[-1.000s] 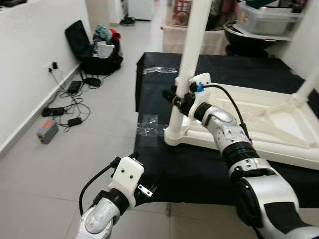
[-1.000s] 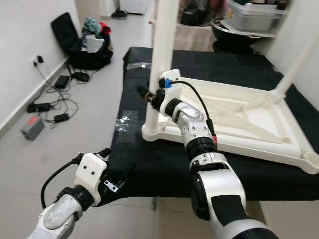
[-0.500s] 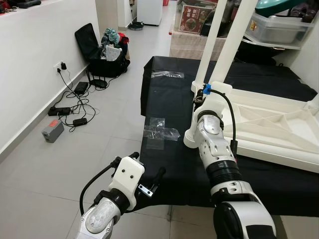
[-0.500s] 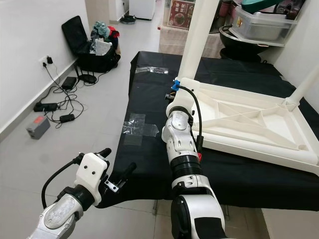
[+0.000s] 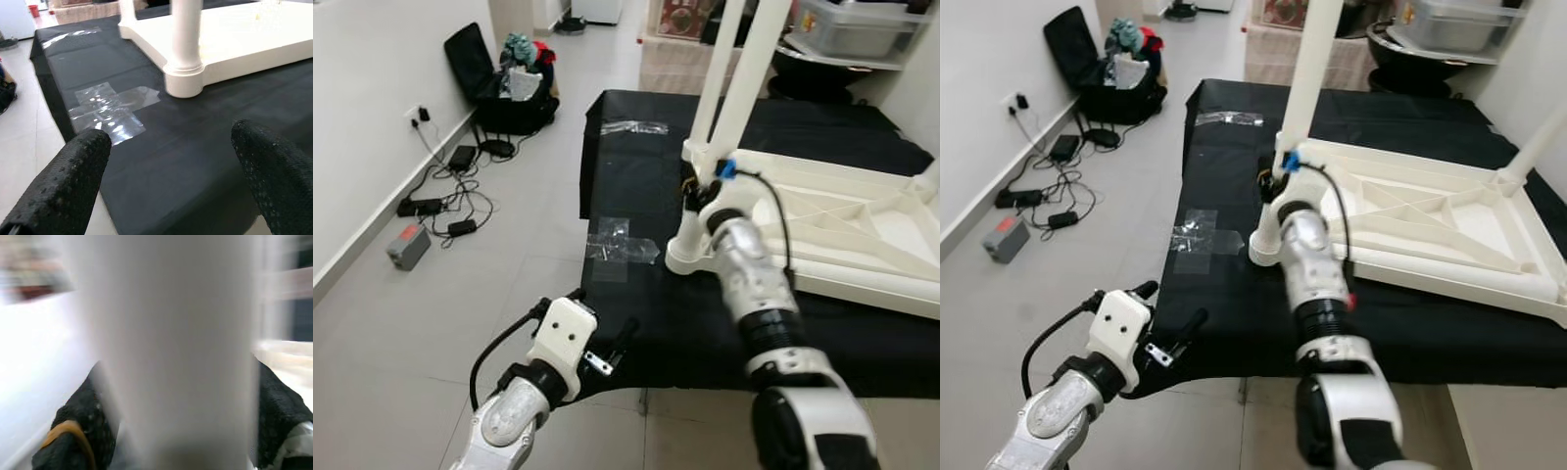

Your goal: Building children table

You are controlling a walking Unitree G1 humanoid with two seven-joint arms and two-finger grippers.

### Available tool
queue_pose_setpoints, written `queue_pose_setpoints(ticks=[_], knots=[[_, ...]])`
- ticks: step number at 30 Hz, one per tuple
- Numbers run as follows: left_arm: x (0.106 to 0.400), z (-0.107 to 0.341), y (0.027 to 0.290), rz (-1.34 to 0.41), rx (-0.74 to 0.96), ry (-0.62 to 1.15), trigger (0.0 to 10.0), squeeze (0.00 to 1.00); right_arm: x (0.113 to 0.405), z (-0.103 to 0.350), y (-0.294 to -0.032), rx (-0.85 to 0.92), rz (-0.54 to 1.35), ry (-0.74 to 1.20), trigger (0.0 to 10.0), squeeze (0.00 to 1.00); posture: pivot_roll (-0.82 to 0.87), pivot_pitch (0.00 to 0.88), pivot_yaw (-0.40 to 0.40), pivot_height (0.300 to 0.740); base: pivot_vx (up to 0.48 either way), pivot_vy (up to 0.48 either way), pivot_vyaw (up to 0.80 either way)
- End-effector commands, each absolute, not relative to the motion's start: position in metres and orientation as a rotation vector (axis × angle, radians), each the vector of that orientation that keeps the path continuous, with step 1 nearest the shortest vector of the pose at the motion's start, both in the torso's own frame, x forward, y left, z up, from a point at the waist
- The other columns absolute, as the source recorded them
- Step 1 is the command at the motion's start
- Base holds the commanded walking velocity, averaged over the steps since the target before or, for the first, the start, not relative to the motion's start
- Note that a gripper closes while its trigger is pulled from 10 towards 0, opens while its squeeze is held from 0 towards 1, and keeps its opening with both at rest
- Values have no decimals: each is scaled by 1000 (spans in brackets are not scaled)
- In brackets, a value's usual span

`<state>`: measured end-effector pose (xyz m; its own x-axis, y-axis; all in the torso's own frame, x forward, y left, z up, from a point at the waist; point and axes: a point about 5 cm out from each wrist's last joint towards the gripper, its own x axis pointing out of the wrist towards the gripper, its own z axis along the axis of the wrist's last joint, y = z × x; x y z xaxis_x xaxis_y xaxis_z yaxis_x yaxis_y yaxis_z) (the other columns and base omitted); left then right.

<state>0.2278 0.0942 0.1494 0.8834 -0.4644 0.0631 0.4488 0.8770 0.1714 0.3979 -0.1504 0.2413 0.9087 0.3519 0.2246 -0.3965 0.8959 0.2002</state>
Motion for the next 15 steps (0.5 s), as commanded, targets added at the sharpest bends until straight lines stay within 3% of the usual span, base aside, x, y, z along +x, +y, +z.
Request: queue_pose_setpoints(ticks=[1,9,10,15], knots=[[227,144,94,-480,158,-83,10000,0,395,239,-146,299,557,-162,10000,0,115,103,-78,740,0,0,0],[228,144,93,-481,159,-83,10000,0,383,249,-154,346,882,-144,10000,0,117,103,-79,740,0,0,0],[227,144,93,-481,158,-84,10000,0,377,245,-148,290,1017,-127,10000,0,121,97,-81,740,0,0,0],[226,144,93,-482,156,-85,10000,0,370,232,-131,183,1216,-66,10000,0,128,91,-82,740,0,0,0]])
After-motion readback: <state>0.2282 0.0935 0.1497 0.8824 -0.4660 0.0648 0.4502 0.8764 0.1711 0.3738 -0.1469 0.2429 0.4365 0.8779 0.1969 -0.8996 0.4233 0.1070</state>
